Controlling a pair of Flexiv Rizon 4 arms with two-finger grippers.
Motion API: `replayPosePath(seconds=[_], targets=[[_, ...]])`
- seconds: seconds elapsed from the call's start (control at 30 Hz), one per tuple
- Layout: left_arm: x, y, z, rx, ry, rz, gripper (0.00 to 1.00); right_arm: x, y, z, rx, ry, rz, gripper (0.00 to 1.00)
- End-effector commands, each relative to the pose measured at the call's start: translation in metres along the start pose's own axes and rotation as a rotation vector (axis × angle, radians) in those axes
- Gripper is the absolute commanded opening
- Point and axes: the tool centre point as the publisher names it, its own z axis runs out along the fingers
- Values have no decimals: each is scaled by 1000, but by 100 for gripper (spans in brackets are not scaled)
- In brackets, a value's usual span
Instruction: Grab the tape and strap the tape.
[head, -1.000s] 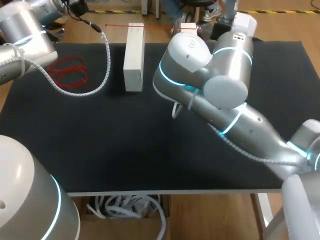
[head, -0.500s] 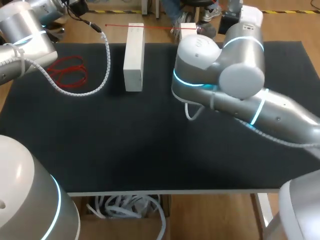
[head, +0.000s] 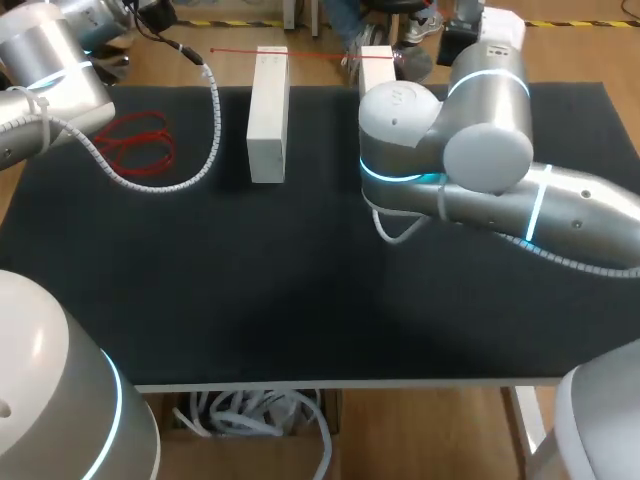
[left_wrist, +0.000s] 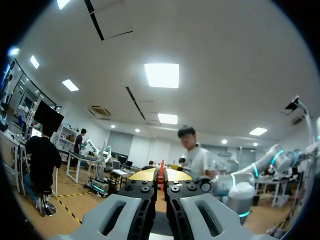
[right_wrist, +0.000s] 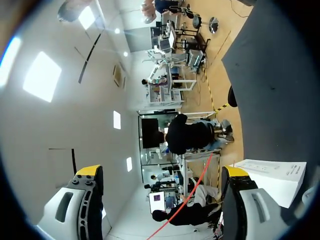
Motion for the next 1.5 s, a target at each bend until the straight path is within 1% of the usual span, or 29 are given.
replayPosePath(seconds=[0.03, 0.27, 0.5, 0.83, 1.07, 1.27, 1.5], targets=[[0, 0, 0, 0, 0, 1, 0, 1, -8, 8, -9, 0, 1, 100], [0, 0, 0, 0, 0, 1, 0, 5, -22, 12, 11, 10, 17, 100], [0, 0, 0, 0, 0, 1, 0, 5, -32, 10, 34, 16, 17, 100], [0, 0, 0, 0, 0, 1, 0, 3, -32, -3, 56, 38, 5, 100], [0, 0, 0, 0, 0, 1, 0, 10, -28, 4, 33, 73, -2, 100], [0, 0, 0, 0, 0, 1, 0, 13, -28, 9, 24, 81, -3, 100], [0, 0, 0, 0, 0, 1, 0, 15, -33, 8, 36, 92, -7, 100]])
